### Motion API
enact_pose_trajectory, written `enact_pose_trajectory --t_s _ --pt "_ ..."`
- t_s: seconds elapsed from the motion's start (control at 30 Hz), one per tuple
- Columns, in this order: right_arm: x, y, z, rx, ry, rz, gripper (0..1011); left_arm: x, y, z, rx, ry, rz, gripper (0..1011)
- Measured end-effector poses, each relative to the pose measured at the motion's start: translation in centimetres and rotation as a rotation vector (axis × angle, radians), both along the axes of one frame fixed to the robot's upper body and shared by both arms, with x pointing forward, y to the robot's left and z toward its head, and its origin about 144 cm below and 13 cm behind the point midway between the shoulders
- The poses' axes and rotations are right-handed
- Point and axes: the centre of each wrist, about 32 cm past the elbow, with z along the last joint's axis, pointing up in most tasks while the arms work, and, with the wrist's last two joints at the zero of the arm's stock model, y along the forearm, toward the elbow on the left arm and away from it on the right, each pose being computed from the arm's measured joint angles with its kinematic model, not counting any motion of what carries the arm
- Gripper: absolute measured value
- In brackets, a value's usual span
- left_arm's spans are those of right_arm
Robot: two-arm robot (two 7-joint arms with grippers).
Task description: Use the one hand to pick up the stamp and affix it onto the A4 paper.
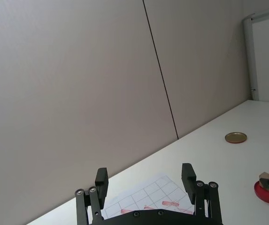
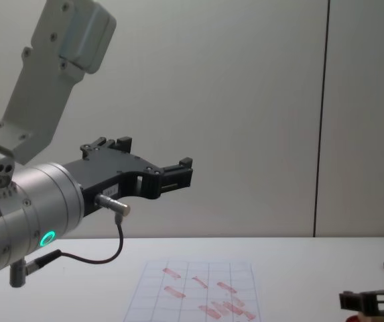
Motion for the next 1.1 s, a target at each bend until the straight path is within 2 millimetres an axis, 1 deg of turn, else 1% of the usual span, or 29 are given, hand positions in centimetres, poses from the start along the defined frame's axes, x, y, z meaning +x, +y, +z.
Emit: enact_pose_trajectory --t_s 0.2,0.33,0.37,0.43,0.47,0.5,0.53,0.63,0.73,0.77,0.8,0.83,0.9,0.93,1.0,1.03,1.07,1.1 --pt "0.6 0.4 -0.4 -0.003 0.024 0.005 998 0.0 0.0 0.0 0.0 0.0 0.0 993" --pt "0.9 0.7 -0.6 -0.004 0.04 0.007 910 0.0 0.0 0.0 0.0 0.0 0.0 993" --pt "1.0 0.7 -0.7 -0.004 0.047 0.007 863 0.0 0.0 0.0 0.0 0.0 0.0 993" --pt "1.1 0.8 -0.8 -0.004 0.053 0.008 846 0.0 0.0 0.0 0.0 0.0 0.0 993" --pt "1.1 0.8 -0.8 -0.004 0.056 0.008 812 0.0 0.0 0.0 0.0 0.0 0.0 993" --pt "1.2 0.9 -0.9 -0.004 0.06 0.007 756 0.0 0.0 0.0 0.0 0.0 0.0 993" --pt "1.2 0.9 -1.0 -0.004 0.066 0.007 756 0.0 0.0 0.0 0.0 0.0 0.0 993" --pt "1.4 1.1 -1.1 -0.004 0.077 0.005 645 0.0 0.0 0.0 0.0 0.0 0.0 993" --pt "1.5 1.2 -1.2 -0.006 0.084 0.001 561 0.0 0.0 0.0 0.0 0.0 0.0 993" --pt "1.6 1.2 -1.2 -0.006 0.086 -0.001 561 0.0 0.0 0.0 0.0 0.0 0.0 993" --pt "1.7 1.2 -1.3 -0.008 0.089 -0.004 482 0.0 0.0 0.0 0.0 0.0 0.0 993" --pt "1.7 1.2 -1.3 -0.008 0.089 -0.004 482 0.0 0.0 0.0 0.0 0.0 0.0 993" --pt "1.7 1.3 -1.3 -0.01 0.091 -0.008 403 0.0 0.0 0.0 0.0 0.0 0.0 993" --pt "1.8 1.3 -1.3 -0.011 0.092 -0.009 389 0.0 0.0 0.0 0.0 0.0 0.0 993" --pt "1.8 1.3 -1.3 -0.014 0.094 -0.014 321 0.0 0.0 0.0 0.0 0.0 0.0 993" --pt "1.9 1.4 -1.3 -0.017 0.095 -0.018 260 0.0 0.0 0.0 0.0 0.0 0.0 993" --pt "1.9 1.4 -1.3 -0.018 0.096 -0.02 233 0.0 0.0 0.0 0.0 0.0 0.0 993" --pt "1.9 1.4 -1.3 -0.019 0.096 -0.022 233 0.0 0.0 0.0 0.0 0.0 0.0 993"
